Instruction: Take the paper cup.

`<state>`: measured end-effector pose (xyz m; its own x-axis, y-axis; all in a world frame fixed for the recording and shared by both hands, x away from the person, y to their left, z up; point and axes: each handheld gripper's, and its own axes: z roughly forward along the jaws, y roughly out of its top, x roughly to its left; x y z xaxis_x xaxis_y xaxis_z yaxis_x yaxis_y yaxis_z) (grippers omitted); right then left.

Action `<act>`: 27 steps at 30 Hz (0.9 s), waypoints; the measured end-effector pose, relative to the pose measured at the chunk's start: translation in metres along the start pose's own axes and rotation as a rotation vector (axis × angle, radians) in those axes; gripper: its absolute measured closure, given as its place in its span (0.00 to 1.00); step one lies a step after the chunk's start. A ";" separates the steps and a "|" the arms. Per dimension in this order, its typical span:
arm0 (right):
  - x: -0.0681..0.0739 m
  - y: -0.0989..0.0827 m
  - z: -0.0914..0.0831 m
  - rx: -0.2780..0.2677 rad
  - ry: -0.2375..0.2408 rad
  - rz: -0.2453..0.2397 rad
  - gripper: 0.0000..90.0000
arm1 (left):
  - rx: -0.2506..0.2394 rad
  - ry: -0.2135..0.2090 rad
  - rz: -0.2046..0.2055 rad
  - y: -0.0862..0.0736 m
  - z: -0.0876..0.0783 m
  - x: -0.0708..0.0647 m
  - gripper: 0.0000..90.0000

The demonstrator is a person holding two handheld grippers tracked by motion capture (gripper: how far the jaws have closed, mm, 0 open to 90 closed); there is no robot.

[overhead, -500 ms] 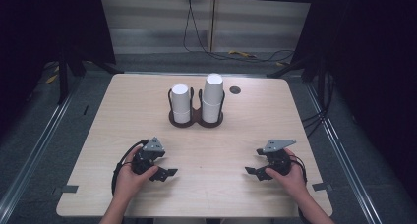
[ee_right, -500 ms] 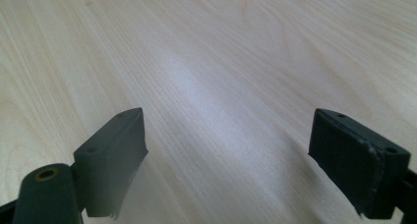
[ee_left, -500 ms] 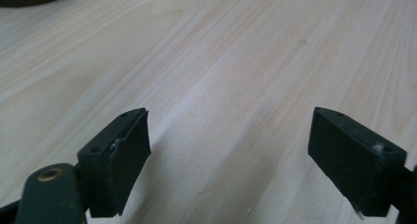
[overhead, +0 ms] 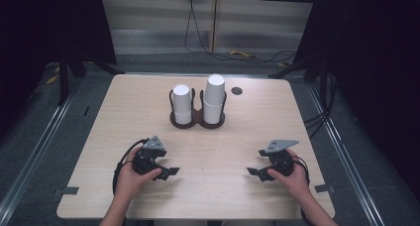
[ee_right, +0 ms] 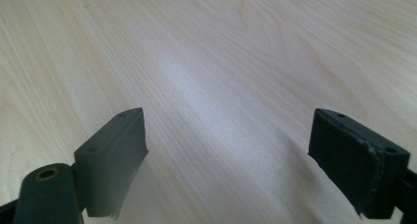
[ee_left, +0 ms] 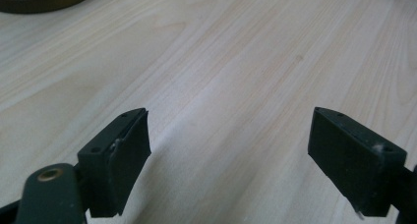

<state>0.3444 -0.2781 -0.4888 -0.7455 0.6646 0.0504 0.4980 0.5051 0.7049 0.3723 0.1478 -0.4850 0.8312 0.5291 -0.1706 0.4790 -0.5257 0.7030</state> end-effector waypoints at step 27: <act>0.000 0.008 0.000 -0.028 0.002 0.002 0.16 | -0.014 0.013 -0.009 0.040 -0.018 0.018 0.19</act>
<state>0.3489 -0.2740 -0.4833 -0.7452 0.6647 0.0532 0.4868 0.4878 0.7246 0.4016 0.1480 -0.4479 0.8230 0.5427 -0.1681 0.4823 -0.5112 0.7114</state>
